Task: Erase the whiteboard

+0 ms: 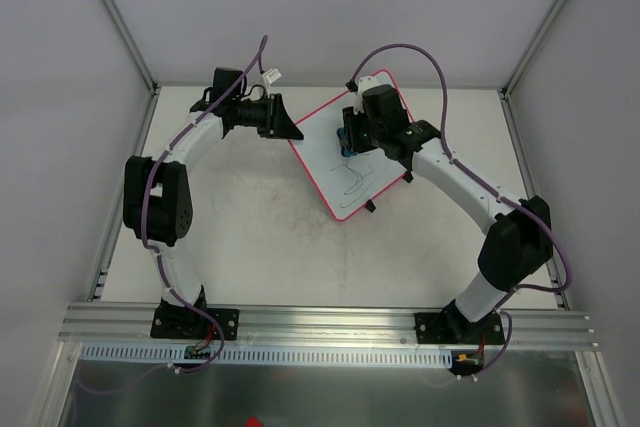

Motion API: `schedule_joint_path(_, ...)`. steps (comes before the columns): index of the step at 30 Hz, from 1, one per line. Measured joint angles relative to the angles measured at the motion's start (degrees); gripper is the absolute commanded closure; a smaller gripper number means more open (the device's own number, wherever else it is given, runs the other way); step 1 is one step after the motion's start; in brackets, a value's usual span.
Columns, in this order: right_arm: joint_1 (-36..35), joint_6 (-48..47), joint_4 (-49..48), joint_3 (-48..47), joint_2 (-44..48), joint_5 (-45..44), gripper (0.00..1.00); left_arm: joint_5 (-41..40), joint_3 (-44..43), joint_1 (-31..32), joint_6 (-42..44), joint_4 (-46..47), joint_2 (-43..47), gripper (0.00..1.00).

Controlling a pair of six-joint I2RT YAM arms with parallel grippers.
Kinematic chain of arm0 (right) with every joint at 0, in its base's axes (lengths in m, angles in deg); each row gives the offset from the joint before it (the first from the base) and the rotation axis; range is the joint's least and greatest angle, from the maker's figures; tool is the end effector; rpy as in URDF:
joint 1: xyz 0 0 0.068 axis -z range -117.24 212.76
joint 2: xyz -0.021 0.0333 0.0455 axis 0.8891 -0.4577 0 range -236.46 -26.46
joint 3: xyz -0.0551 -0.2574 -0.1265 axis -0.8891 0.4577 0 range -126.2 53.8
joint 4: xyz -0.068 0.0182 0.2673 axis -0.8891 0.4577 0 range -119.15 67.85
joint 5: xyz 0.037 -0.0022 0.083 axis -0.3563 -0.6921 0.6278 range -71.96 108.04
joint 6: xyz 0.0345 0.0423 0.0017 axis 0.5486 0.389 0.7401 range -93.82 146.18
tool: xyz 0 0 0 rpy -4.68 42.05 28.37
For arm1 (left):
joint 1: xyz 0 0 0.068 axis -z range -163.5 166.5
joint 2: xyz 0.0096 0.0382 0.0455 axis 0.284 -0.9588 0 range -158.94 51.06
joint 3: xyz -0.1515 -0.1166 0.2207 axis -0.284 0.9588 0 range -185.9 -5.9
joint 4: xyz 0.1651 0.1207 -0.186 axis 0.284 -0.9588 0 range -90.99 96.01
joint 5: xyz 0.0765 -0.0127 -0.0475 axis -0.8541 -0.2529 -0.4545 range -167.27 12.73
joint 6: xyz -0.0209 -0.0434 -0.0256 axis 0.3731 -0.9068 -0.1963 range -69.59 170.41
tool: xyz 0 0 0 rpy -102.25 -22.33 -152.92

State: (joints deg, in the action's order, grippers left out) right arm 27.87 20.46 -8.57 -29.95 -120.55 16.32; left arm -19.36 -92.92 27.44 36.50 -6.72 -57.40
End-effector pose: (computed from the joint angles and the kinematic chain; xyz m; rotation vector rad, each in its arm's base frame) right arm 0.3308 0.2294 0.3519 -0.7194 1.9964 0.2720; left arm 0.4380 -0.1161 0.2907 0.5461 2.0590 -1.3376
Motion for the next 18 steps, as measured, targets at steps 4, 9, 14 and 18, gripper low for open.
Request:
schedule_joint_path(4, 0.76, 1.03, -2.14, 0.00, -1.05, 1.38, 1.00, 0.02, 0.00, 0.00, 0.00, -0.07, -0.07, 0.84)
schedule_joint_path(9, 0.81, 1.46, -4.02, -0.09, -2.93, 2.69, 1.00, 0.11, 0.02, 0.00, 0.00, -0.07, -0.07, 0.92)
schedule_joint_path(14, 0.81, 2.40, -6.19, 0.87, -4.83, 4.07, 1.00, 0.22, 0.04, 0.00, -0.28, -0.07, -0.09, 1.00)
schedule_joint_path(18, 0.48, 2.82, -9.68, 5.20, -4.74, 4.61, 1.00, 0.39, 0.04, -0.02, -0.28, -0.02, -0.31, 1.00)
